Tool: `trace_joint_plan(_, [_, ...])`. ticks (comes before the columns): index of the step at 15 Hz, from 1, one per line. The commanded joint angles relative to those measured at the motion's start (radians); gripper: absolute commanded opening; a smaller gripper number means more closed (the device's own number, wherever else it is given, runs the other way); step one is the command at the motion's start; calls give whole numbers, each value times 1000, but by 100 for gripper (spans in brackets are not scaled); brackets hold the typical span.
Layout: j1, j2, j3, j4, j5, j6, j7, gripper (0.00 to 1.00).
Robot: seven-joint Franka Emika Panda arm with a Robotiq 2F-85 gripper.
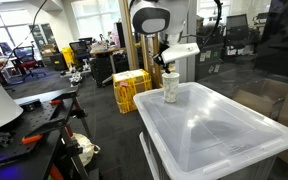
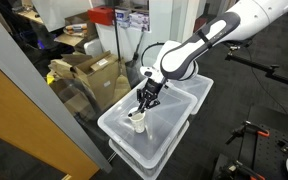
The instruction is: Pick up the pen from the top of the large container and put it in the white cup.
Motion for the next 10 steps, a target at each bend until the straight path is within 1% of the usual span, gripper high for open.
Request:
trace_joint_plan(1, [-8,12,17,37,33,-69,-102,5])
trace_joint_plan(10, [24,39,-3,140,130,-220,-298,5])
